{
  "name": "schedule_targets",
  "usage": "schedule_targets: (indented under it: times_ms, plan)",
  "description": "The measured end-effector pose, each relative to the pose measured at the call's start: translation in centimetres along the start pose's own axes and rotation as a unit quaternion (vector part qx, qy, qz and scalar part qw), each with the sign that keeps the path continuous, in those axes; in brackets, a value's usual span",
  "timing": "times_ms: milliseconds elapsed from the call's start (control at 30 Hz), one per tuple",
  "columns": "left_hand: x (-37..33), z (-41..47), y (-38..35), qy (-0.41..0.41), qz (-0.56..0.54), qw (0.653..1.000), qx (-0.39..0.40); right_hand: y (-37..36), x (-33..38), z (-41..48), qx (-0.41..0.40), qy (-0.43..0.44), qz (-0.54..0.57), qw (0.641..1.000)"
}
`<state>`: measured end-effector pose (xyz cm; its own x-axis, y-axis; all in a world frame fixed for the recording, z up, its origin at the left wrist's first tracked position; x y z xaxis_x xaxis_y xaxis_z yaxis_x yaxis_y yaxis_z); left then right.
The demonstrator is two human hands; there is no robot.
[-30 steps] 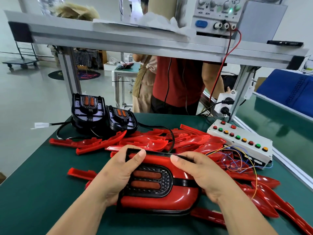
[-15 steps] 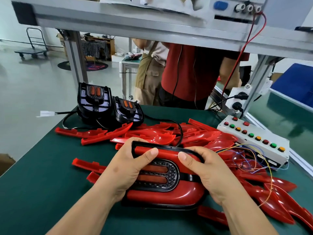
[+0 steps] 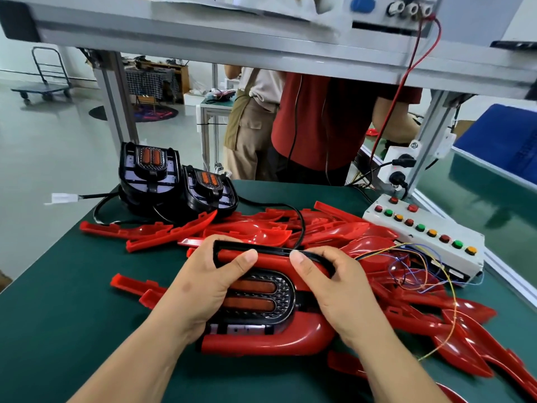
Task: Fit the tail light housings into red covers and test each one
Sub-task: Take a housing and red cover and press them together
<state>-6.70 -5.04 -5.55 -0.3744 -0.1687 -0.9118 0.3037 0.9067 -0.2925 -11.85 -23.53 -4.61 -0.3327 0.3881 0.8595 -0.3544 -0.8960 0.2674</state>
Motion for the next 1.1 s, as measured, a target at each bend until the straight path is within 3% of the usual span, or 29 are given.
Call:
schedule_targets:
  times_ms: [133, 300, 433, 600, 733, 867, 933, 1000, 1033, 1100]
  plan:
    - [0.4, 0.3, 0.3, 0.019, 0.007, 1.000, -0.012, 0.1, -0.2, 0.6, -0.007, 0.012, -0.073, 0.997]
    - [0.9, 0.6, 1.2, 0.052, -0.002, 0.998, -0.035, 1.0, 0.3, 0.6, -0.017, -0.001, 0.013, 1.000]
    - [0.3, 0.2, 1.7, 0.063, -0.094, 0.993, -0.032, 1.5, 0.6, 0.1, -0.005, 0.014, 0.034, 0.999]
    - [-0.8, -0.3, 1.7, 0.038, -0.151, 0.987, -0.026, -1.6, 0.4, -1.0, 0.045, -0.003, 0.194, 0.980]
    - [-1.9, -0.9, 0.5, -0.002, -0.141, 0.989, 0.036, -2.3, -0.8, -1.0, -0.021, -0.055, 0.336, 0.940]
    - [-2.7, -1.6, 0.7, -0.097, 0.029, 0.995, -0.017, -1.1, -1.1, -0.7, -0.072, -0.048, 0.390, 0.917]
    - [-1.7, -1.6, -0.3, -0.085, 0.116, 0.990, 0.008, -0.5, -1.2, -0.6, -0.088, -0.037, 0.384, 0.919]
    - [-0.4, -2.5, -1.8, -0.129, 0.275, 0.952, 0.025, -0.3, -1.3, -0.6, -0.101, -0.038, 0.383, 0.917]
    - [-0.1, -2.9, -1.8, -0.159, 0.333, 0.929, -0.007, -0.3, -1.2, -0.5, -0.100, -0.036, 0.385, 0.917]
    - [-0.5, -3.7, -1.4, -0.235, 0.335, 0.909, -0.075, -0.5, -1.0, -0.6, -0.093, -0.031, 0.385, 0.918]
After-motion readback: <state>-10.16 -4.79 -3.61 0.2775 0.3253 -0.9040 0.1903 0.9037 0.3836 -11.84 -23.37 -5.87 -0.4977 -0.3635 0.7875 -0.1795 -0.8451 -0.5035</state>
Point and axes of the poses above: each hand's wrist, its own z-axis towards the middle knuckle, its own y-axis out of the back of the hand, x = y × z, the point moved 8 cm from there along z, towards the middle knuckle, and after that the axes turned 15 degrees about y, right-handed, at the moved point
